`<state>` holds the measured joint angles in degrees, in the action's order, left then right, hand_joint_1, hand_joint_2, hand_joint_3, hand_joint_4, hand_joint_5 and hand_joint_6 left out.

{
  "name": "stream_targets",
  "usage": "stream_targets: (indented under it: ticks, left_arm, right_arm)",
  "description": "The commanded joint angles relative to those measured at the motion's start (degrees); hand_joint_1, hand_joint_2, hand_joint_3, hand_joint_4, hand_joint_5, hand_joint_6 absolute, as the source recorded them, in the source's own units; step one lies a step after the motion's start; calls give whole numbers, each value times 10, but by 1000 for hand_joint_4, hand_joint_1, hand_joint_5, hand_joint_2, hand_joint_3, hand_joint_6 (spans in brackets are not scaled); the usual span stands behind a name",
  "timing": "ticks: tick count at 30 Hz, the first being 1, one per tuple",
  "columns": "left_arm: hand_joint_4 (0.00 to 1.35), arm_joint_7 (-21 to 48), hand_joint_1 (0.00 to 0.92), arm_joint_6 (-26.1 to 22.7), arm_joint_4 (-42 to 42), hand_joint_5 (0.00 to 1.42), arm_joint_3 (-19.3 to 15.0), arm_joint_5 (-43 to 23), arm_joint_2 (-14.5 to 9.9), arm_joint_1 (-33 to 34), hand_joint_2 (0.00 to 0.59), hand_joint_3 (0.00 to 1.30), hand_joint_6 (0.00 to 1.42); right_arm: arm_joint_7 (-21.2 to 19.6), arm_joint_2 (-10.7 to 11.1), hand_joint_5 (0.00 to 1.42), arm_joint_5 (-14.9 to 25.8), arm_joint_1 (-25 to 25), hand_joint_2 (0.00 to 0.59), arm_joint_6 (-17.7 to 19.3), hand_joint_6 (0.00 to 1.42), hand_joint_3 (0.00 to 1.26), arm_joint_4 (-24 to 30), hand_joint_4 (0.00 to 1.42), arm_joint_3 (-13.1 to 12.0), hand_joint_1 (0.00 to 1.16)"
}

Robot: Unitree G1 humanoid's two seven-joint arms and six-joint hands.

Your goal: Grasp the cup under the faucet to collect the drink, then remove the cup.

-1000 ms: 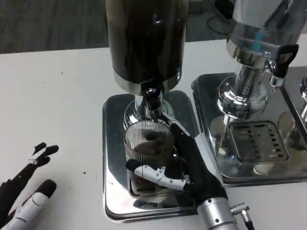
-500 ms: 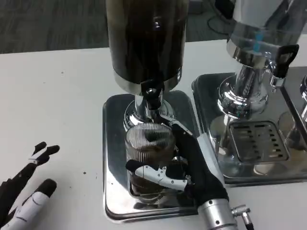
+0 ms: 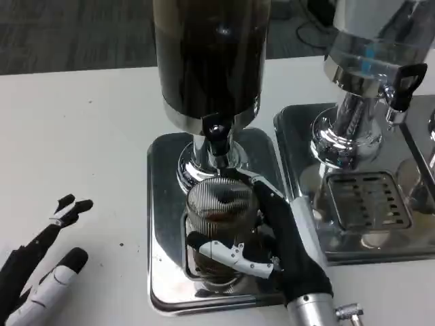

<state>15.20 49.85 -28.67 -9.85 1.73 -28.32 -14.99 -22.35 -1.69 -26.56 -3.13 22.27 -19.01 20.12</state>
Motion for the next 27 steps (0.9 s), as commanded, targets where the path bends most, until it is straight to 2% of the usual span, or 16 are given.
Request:
stream_targets:
  ticks: [1,23,27]
  left_arm:
    - [0,10,0,1,-9,86,9,3,-6,8,163,158,0]
    - [0,27,0,0,-23,76,30,12,-15,34,169,141,0]
    - [0,15,0,0,-10,23,30,45,-32,39,177,38,0]
  right_arm:
    - [-17,6,858,-5,-16,176,14,1311,354,23,606,-12,951]
    - [-48,11,912,-30,-55,166,38,1339,404,74,636,-20,960]
    - [-36,19,913,-25,-54,166,30,1339,407,90,636,-26,960]
